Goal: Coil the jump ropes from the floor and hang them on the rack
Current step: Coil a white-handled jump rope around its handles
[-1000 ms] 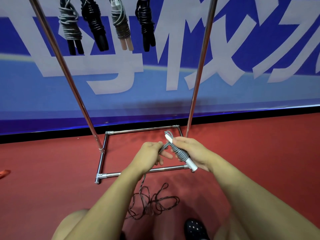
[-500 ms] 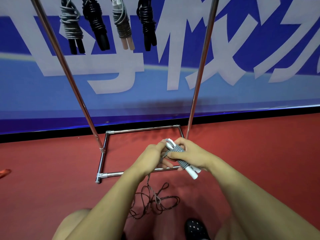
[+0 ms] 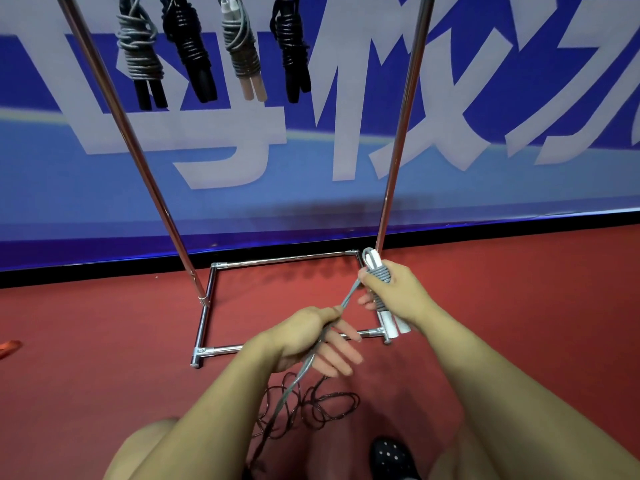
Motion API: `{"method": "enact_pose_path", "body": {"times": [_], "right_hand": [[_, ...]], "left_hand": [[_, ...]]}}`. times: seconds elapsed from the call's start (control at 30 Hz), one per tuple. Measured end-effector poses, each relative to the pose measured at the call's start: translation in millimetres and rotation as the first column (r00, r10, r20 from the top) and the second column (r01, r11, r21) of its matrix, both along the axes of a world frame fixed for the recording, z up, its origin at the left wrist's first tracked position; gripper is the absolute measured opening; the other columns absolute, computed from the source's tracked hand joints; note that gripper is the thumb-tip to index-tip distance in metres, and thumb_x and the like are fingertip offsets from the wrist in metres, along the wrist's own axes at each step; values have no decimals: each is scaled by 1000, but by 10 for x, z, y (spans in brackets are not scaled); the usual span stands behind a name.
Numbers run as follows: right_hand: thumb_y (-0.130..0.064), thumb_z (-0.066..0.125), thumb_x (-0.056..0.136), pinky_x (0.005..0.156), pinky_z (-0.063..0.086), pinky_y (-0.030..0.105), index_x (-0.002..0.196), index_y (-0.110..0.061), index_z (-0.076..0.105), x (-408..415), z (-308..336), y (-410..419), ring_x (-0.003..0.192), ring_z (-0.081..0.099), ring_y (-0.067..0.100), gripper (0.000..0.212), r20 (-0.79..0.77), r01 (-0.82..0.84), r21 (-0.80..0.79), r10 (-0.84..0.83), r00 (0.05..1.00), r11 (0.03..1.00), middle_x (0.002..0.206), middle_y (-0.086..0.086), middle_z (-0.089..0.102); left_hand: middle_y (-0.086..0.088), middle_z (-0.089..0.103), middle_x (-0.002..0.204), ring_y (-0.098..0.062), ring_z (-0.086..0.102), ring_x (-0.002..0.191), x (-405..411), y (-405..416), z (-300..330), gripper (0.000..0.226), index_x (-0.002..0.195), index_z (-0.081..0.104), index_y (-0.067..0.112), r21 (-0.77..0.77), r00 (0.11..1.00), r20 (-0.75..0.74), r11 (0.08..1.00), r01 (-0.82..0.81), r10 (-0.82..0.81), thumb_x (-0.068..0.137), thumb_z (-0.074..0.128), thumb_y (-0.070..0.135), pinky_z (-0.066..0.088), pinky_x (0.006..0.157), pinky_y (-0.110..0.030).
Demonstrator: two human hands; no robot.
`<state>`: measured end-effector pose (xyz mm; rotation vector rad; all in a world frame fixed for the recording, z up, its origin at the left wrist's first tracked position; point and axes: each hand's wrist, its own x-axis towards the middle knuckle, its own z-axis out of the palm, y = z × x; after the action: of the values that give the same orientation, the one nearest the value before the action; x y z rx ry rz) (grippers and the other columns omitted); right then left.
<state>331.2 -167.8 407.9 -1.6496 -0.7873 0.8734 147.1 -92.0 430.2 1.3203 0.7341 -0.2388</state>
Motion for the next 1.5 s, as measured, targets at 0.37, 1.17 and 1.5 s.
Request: {"method": "enact_pose_path", "body": {"times": [0.37,1.17,1.5], "right_hand": [[-12,66,99,59,55,34,118,-10,64,81,28,-45,58,63,24,19,-150,49,81,-36,988,996,74,12,66],[-23,76,91,72,53,28,113,-8,70,-1,92,17,69,61,4,27,-179,-9,32,15,984,999,72,-10,66],[-12,58,103,80,63,43,130,-4,51,-115,198,-70,102,73,41,29,-409,-223,70,232,883,972,112,22,74]], "left_hand": [[-1,80,92,-11,54,44,41,105,-57,17,110,74,10,306,905,281,864,-399,318,99,65,20,33,42,-18],[9,74,74,-11,69,82,70,102,-5,38,60,70,23,597,844,434,602,-531,314,96,67,30,49,78,-33],[-3,72,72,-4,63,73,20,44,145,33,68,72,8,498,822,503,688,-528,267,98,67,21,46,73,-12]]}}
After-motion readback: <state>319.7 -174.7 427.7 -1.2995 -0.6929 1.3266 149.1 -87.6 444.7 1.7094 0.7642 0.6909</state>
